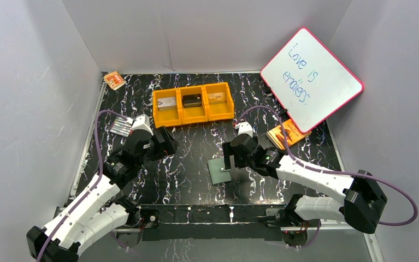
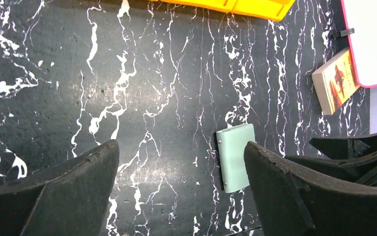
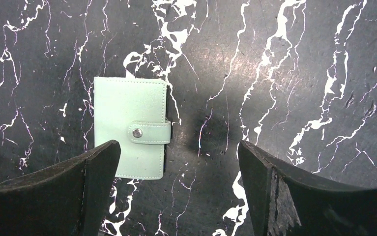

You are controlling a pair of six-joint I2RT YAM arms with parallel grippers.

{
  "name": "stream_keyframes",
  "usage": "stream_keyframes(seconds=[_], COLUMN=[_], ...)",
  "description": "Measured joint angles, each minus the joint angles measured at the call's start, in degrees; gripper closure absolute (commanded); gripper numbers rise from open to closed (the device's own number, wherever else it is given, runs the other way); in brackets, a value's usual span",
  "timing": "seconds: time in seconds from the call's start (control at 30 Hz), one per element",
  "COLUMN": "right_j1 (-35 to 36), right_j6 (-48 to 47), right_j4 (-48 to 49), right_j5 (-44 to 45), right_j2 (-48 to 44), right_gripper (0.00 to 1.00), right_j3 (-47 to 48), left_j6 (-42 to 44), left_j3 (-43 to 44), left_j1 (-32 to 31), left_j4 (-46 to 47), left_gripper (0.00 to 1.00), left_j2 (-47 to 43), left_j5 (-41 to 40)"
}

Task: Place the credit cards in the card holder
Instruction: Move the card holder to the center of the board, then open the card holder at the center of the board.

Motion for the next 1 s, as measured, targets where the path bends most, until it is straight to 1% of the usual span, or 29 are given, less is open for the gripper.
stream_keyframes(seconds=[0.07,0.2,0.27,0.33,0.43,0.5,0.57,0.67,0.77,0.83,0.87,1.0], right_j1=[-0.07,-0.07,-0.07,-0.07,-0.07,-0.04,0.22,1.9,4.0,5.01,5.46,6.34], right_j6=[-0.31,-1.66,-2.29,-2.8,-3.17,-3.39,-3.5,-3.52,-3.04,-2.6,-2.38,-0.59], right_j4=[0.0,-0.87,-1.03,-1.4,-1.62,-1.81,-1.84,-1.79,-1.4,-1.25,-1.2,-0.57], right_j5=[-0.15,-1.16,-1.16,-1.14,-1.16,-1.18,-1.18,-1.07,-0.66,-0.39,-0.24,-0.17], right_j2=[-0.2,-0.46,-1.05,-1.62,-2.01,-1.99,-1.99,-1.77,-0.5,0.96,1.81,5.22], right_gripper=[0.01,0.01,0.02,0.04,0.07,0.1,0.13,0.2,0.27,0.32,0.33,0.39], right_j3=[0.11,1.36,1.6,1.6,1.6,1.6,1.6,1.6,1.62,1.62,1.62,1.62], left_j6=[1.55,4.85,5.11,4.72,2.97,0.37,-2.73,-6.8,-10.32,-11.87,-12.44,-14.36], left_j3=[0.26,2.6,2.75,2.75,2.78,2.75,2.34,-0.22,-1.97,-1.95,-1.86,-0.66], left_j1=[0.0,-0.11,-1.51,-5.73,-16.55,-21.53,-23.5,-23.63,-23.63,-23.63,-23.61,-22.38], left_j4=[0.26,1.16,2.32,2.62,3.52,3.8,4.46,7.56,9.9,11.3,11.89,13.55], left_gripper=[0.08,0.05,0.05,0.05,0.06,0.06,0.07,0.1,0.15,0.21,0.25,0.46], left_j2=[-0.13,2.43,4.28,6.43,11.74,15.67,18.88,20.06,20.63,22.01,22.88,27.69], left_j5=[0.02,4.13,5.22,4.2,0.46,-0.74,-1.36,-1.44,-1.29,-1.14,-0.98,1.16])
